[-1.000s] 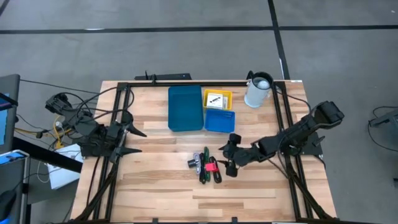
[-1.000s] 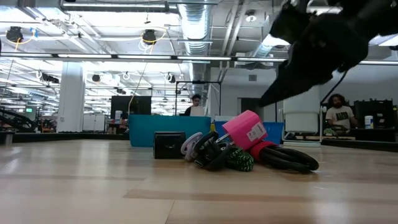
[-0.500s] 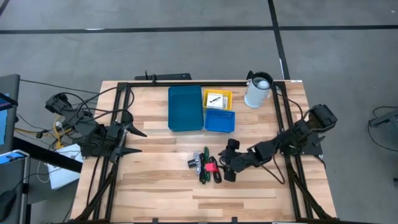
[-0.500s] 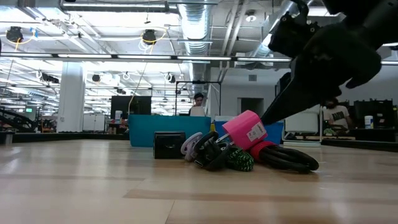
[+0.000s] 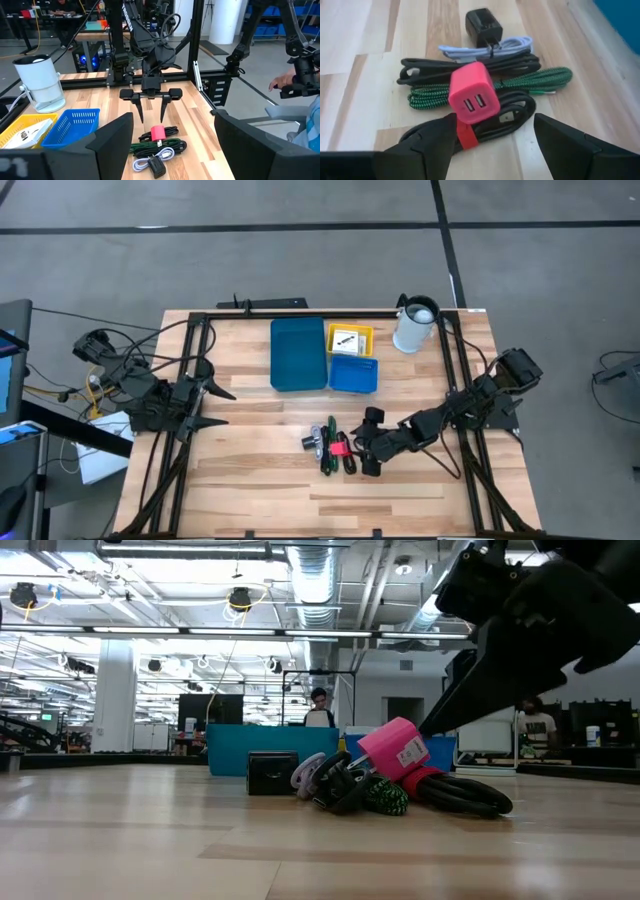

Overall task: Pick and place items into bin
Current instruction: Put the pink charger adapter into the small blue bin

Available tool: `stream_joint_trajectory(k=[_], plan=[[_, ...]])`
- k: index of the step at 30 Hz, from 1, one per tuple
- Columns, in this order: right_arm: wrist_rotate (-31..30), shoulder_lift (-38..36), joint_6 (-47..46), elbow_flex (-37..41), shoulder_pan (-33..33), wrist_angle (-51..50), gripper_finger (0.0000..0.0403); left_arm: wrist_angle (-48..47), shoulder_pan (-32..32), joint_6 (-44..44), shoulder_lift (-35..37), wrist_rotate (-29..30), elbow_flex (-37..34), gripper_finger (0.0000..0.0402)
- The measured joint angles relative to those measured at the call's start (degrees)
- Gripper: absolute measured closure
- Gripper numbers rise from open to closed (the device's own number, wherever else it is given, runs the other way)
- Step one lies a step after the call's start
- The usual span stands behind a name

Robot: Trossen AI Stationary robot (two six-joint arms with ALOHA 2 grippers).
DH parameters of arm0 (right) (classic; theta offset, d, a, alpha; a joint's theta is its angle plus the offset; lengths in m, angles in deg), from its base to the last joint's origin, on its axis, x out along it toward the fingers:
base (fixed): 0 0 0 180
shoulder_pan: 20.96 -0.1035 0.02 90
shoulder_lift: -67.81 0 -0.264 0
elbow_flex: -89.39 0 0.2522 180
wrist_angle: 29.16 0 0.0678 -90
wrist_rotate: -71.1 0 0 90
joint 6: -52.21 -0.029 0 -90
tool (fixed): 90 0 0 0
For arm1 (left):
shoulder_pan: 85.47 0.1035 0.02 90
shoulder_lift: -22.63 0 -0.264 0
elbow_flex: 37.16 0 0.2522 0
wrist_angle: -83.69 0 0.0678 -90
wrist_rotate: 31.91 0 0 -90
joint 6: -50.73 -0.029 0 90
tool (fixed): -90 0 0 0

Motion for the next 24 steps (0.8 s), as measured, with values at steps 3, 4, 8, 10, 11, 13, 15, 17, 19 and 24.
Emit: stream_joint_trajectory(k=[3, 4, 8, 10, 11, 13, 15, 17, 19, 24], plan=[[0.5, 0.2, 0.0, 0.0, 0.0, 0.1, 0.0142, 0.0, 0.0, 0.0, 0.0, 0.0, 0.0, 0.0133], [0.9, 0.1, 0.0, 0.0, 0.0, 0.2, 0.0142, 0.0, 0.0, 0.0, 0.0, 0.0, 0.0, 0.0133], [1.0, 0.1, 0.0, 0.0, 0.5, 2.0, 0.0142, 0.0, 0.0, 0.0, 0.0, 0.0, 0.0, 0.0133], [1.0, 0.0, -0.1, 0.0, 0.6, 3.9, 0.0142, 0.0, 0.0, 0.0, 0.0, 0.0, 0.0, 0.0133], [1.5, 0.0, -0.5, 0.0, 0.5, 4.6, 0.0142, 0.0, 0.0, 0.0, 0.0, 0.0, 0.0, 0.0133], [2.5, 0.0, -0.5, 0.0, 0.5, 5.0, 0.0142, 0.0, 0.0, 0.0, 0.0, 0.0, 0.0, 0.0133], [2.6, 0.0, -0.5, 0.0, 0.5, 5.1, 0.0142, 0.0, 0.0, 0.0, 0.0, 0.0, 0.0, 0.0133], [2.5, 0.0, 0.0, 0.0, 0.2, 5.1, 0.0142, 0.0, 0.0, 0.0, 0.0, 0.0, 0.0, 0.0133], [2.5, 0.0, 1.4, 0.0, 0.0, 5.1, 0.0142, 0.0, 0.0, 0.1, 0.0, 0.0, 0.0, 0.0133], [2.5, 0.0, 6.6, 0.0, 0.0, 4.9, 0.0142, 0.0, 0.0, 0.1, 0.0, 0.0, 0.0, 0.0133]])
